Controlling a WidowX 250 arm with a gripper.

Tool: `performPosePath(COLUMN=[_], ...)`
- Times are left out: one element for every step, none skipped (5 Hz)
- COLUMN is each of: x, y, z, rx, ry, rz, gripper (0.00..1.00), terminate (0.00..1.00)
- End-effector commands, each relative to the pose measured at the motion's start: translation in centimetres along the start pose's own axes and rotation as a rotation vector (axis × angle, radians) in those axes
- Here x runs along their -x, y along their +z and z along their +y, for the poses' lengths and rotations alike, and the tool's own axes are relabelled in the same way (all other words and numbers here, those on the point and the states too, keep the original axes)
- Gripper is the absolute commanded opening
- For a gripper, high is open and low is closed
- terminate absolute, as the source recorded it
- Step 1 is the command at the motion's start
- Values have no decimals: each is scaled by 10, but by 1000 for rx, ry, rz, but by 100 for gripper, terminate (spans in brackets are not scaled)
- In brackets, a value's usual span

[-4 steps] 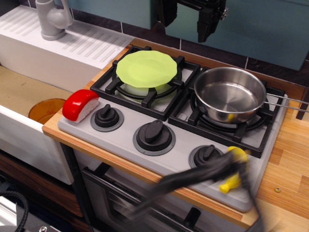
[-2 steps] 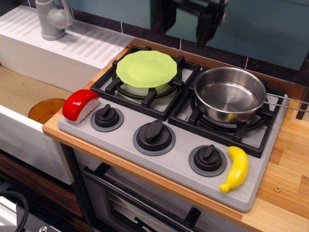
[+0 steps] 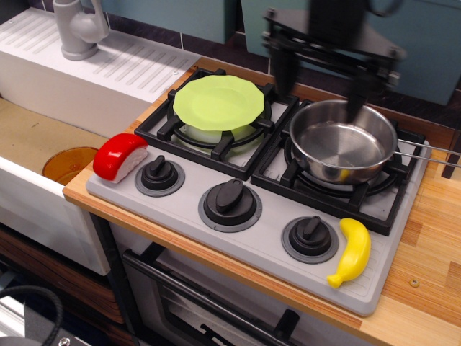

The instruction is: End effector reaching banana

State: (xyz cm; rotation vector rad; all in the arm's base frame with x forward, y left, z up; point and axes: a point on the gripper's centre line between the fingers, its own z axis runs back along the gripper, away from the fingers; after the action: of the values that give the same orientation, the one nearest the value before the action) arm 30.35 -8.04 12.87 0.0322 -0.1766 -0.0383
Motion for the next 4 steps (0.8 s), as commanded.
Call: performPosePath(x=[25,43,52,55], y=[12,-2,-18,-29], z=[-47,-68,-81,-86], rx=[-37,-41,-49,-42], ry=[69,91,100,102], rz=[-94,-137,-179,-208], gripper=[100,100,100,100], terminate=[0,0,0,0])
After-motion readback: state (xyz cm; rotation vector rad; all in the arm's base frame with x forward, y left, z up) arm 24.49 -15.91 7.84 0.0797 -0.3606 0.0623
